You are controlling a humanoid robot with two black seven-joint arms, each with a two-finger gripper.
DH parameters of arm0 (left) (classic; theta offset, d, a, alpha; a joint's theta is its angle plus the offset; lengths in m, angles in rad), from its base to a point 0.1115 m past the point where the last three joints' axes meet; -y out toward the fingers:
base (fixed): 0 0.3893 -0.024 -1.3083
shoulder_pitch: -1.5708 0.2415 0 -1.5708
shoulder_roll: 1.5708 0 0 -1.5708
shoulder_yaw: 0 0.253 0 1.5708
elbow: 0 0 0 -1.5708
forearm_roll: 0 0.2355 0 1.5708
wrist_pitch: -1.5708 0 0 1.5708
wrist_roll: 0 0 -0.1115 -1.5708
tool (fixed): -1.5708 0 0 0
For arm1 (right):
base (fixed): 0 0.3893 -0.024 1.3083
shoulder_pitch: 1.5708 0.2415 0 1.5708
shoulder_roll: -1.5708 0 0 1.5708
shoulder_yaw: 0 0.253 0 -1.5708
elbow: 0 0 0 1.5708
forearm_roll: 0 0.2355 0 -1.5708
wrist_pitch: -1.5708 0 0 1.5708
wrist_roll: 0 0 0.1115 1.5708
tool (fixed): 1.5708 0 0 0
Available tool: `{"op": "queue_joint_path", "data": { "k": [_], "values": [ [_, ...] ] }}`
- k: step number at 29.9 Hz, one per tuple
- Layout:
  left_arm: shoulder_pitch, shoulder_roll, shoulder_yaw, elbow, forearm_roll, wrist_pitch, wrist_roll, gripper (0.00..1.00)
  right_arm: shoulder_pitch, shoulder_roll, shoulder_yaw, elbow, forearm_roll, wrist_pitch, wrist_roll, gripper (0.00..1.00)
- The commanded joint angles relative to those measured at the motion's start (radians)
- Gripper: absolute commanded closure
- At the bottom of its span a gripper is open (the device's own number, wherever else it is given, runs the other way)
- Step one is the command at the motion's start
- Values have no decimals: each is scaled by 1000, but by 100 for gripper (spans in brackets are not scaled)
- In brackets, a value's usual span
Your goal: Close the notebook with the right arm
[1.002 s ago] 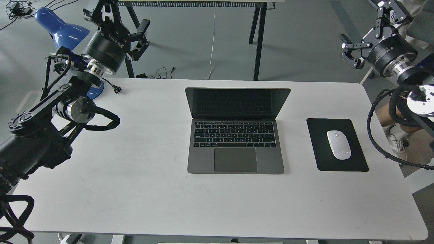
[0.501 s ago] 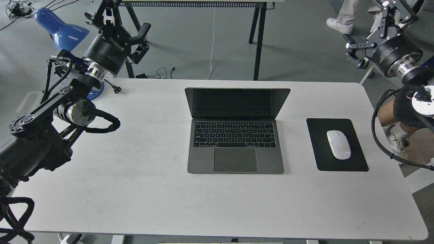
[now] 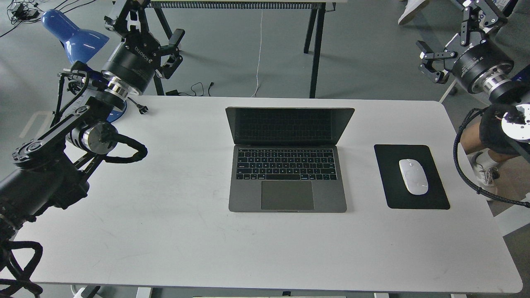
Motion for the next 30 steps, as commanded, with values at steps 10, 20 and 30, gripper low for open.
{"op": "queue_joint_path", "data": {
  "k": [10, 20, 30],
  "values": [
    [0, 0, 0, -1, 0, 0, 0, 0, 5, 0, -4, 2, -130, -17, -5, 0],
    [0, -1, 0, 1, 0, 0, 0, 0, 14, 0, -5, 4, -132, -17, -8, 0],
    [0, -1, 0, -1, 0, 0, 0, 0, 66, 5, -57, 4, -232, -20, -9, 0]
  ]
}}
